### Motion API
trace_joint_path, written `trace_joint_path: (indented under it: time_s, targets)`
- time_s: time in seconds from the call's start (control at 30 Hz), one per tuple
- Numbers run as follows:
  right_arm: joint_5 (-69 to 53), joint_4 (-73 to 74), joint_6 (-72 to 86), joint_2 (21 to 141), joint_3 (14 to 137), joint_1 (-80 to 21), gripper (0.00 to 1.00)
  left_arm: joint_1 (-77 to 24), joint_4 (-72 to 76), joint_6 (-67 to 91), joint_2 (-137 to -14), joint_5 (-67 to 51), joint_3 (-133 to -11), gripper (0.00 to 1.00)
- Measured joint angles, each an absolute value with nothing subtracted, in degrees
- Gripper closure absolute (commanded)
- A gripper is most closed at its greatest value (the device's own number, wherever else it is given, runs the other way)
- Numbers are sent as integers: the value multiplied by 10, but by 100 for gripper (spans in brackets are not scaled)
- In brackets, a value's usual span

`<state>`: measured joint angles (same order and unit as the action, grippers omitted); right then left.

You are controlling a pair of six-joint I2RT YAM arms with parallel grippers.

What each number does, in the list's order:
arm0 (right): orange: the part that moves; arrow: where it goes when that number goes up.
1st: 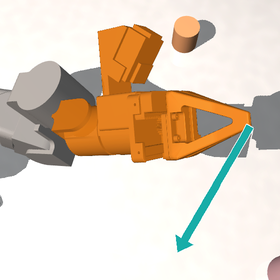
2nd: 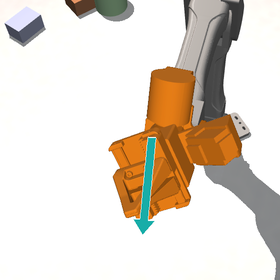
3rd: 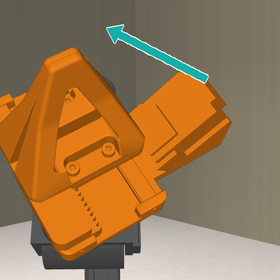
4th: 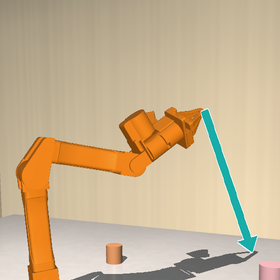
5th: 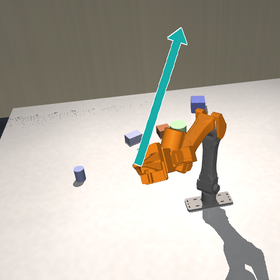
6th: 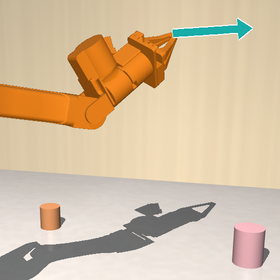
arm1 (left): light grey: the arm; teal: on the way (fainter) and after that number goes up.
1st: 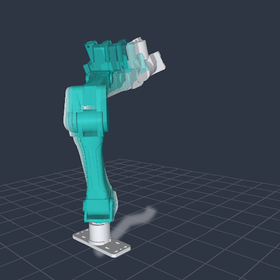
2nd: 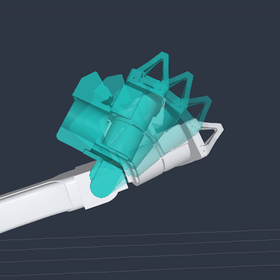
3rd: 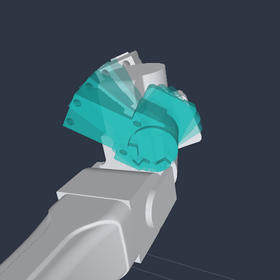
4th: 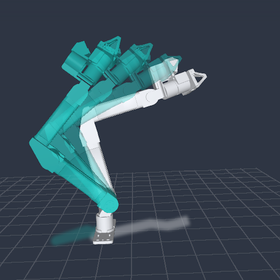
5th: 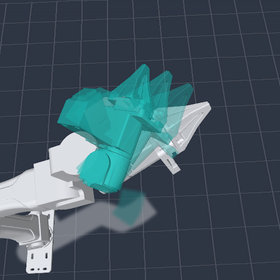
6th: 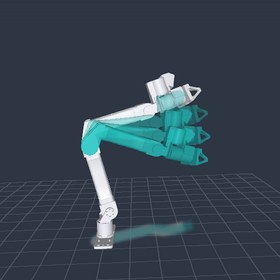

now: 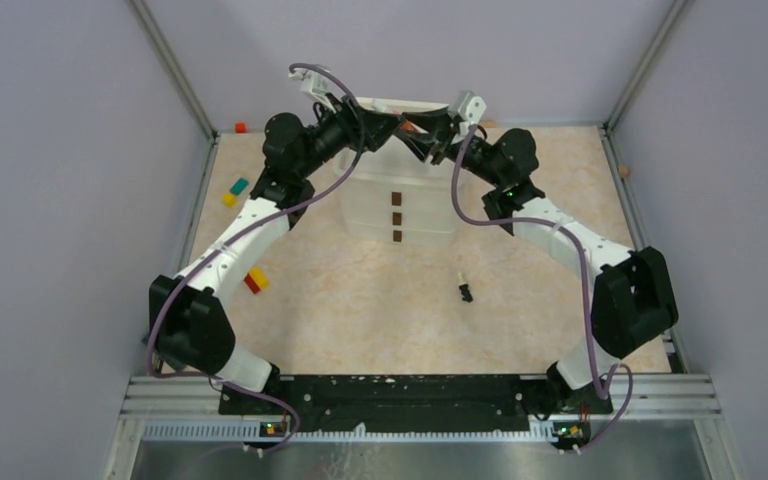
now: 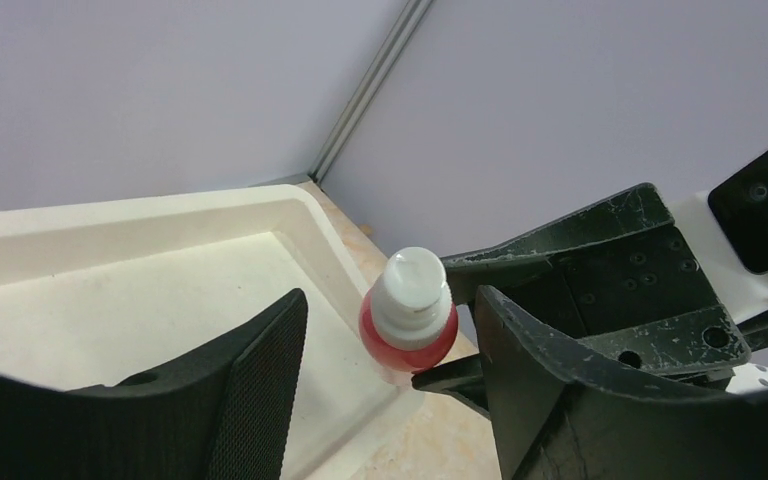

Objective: Organize the makeup
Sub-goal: Place the makeup in the storage box.

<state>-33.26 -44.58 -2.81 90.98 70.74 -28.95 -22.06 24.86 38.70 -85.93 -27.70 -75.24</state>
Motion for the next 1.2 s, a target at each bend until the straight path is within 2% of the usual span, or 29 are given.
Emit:
trace_joint_path:
  time_s: [0.2, 0.23, 0.3, 0.37, 0.43, 0.5, 0.67, 0.87, 1.0, 1.2]
  targets:
    - [-334, -460, -23, 907, 700, -289, 100, -225, 250, 393, -865, -288, -757, 64]
    - [-333, -461, -23, 907, 698, -289, 95, -225, 250, 393, -865, -289, -758, 68]
    - [-329, -466, -23, 904, 693, -289, 67, -226, 249, 389, -867, -291, -760, 77]
    - [-319, -470, -23, 898, 684, -289, 41, -227, 243, 387, -873, -293, -769, 78]
    - [-304, -469, -21, 884, 670, -289, 30, -232, 223, 367, -886, -289, -795, 78]
    - [-290, -466, -21, 860, 650, -289, 24, -233, 198, 337, -905, -277, -831, 79]
    - [-215, -446, -5, 754, 589, -290, 23, -229, 114, 255, -969, -239, -944, 84]
    - [-55, -380, 27, 615, 544, -290, 24, -235, 6, 166, -1079, -200, -1091, 82]
    - [21, -320, 40, 553, 522, -290, 24, -252, -62, 109, -1130, -157, -1143, 81]
    - [65, -251, 43, 503, 483, -290, 24, -284, -119, 30, -1150, -89, -1182, 78]
